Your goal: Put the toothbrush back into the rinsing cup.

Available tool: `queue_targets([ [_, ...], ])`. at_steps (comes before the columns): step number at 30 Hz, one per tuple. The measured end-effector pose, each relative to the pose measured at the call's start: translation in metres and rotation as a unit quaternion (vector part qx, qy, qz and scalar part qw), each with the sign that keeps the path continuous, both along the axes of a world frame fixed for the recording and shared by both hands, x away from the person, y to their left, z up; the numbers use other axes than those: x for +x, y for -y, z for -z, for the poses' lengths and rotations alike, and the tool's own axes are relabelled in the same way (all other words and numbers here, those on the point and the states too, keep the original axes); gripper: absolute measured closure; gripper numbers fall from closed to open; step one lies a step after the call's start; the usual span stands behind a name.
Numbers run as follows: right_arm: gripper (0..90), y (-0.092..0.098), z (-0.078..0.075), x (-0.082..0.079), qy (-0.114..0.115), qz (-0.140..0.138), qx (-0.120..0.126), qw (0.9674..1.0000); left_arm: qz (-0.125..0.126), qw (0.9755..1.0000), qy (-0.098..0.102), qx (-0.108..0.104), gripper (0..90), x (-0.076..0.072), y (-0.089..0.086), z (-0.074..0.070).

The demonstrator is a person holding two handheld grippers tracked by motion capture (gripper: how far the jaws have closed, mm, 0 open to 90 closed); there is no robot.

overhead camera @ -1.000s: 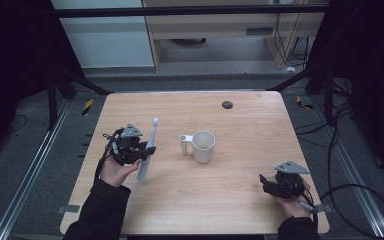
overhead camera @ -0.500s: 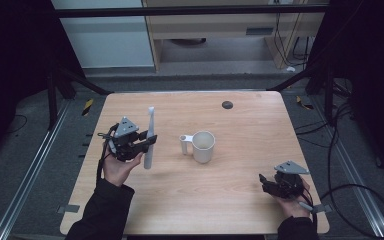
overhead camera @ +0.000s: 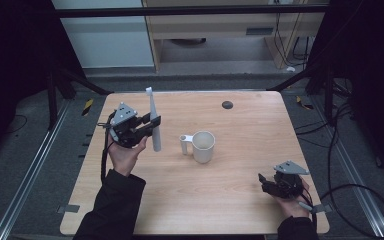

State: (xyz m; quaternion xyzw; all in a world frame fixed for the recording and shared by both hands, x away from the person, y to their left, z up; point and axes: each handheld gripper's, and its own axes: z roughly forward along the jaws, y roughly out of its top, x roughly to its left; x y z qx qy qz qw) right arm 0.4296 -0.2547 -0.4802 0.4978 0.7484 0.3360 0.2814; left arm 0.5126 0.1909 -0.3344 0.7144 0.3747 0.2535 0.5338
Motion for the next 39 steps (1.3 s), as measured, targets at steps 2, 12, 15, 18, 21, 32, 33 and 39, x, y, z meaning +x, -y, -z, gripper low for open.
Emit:
queue_targets([
  [2, 29.0, 0.0, 0.0, 0.0, 0.001, -0.001, -0.001, 1.0, 0.0, 1.0, 0.006, -0.006, 67.2, 0.001, 0.004, -0.002],
  [12, 29.1, 0.001, 0.001, 0.0, 0.001, -0.001, -0.001, 1.0, 0.005, 0.9993, 0.022, -0.029, 67.2, 0.009, 0.023, -0.005],
  [15, 29.1, 0.001, 0.001, 0.0, 0.001, -0.001, -0.002, 1.0, 0.008, 0.9991, 0.025, -0.034, 67.2, 0.01, 0.028, -0.005],
  [18, 29.2, 0.001, 0.001, 0.0, 0.001, -0.001, -0.001, 1.0, 0.013, 0.9988, 0.028, -0.039, 67.2, 0.011, 0.034, -0.006],
  [21, 29.2, 0.001, 0.001, 0.0, 0.0, -0.001, 0.0, 1.0, 0.018, 0.9984, 0.031, -0.045, 67.2, 0.012, 0.04, -0.008],
  [32, 29.2, 0.001, 0.001, 0.0, 0.0, -0.001, 0.001, 1.0, 0.032, 0.9975, 0.036, -0.053, 67.1, 0.015, 0.061, -0.006],
  [33, 29.2, 0.001, 0.001, 0.0, 0.0, -0.002, 0.001, 1.0, 0.033, 0.9975, 0.036, -0.052, 67.1, 0.015, 0.063, -0.006],
  [39, 29.3, 0.002, 0.001, 0.001, -0.001, -0.003, 0.003, 1.0, 0.043, 0.9971, 0.035, -0.052, 67.2, 0.018, 0.075, -0.006],
])
